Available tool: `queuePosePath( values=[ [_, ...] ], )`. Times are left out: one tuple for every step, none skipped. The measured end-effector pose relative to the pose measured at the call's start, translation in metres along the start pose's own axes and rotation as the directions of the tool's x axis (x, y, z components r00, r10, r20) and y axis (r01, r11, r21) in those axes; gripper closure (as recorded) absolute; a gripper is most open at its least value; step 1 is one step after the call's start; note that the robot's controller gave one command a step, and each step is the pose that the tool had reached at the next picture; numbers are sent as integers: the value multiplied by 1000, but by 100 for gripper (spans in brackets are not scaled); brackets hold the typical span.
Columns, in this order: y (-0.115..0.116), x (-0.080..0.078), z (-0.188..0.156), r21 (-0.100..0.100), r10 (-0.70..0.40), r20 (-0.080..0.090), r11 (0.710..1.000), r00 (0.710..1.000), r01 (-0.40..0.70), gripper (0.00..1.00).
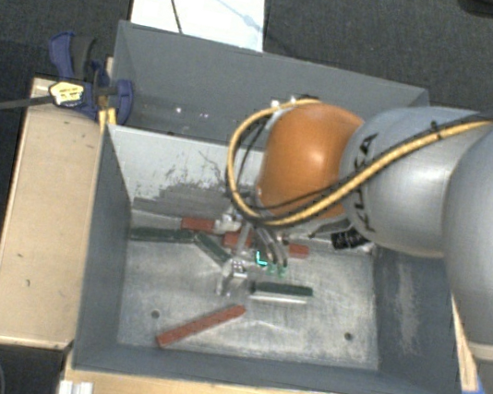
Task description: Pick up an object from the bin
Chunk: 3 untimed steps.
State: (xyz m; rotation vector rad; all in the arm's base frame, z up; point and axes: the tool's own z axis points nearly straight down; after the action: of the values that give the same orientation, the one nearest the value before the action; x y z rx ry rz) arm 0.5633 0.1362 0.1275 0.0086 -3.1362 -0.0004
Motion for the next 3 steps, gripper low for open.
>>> queuePosePath(
  values=[
    [-1, -2, -4, -1, 4, 8, 1000, 1000, -4, 0],
    [-68, 17, -8, -1, 42, 7, 999, 999, -42, 0],
    [-94, 14, 1, 3, -76, 6, 997, 997, 76, 0]
  ],
)
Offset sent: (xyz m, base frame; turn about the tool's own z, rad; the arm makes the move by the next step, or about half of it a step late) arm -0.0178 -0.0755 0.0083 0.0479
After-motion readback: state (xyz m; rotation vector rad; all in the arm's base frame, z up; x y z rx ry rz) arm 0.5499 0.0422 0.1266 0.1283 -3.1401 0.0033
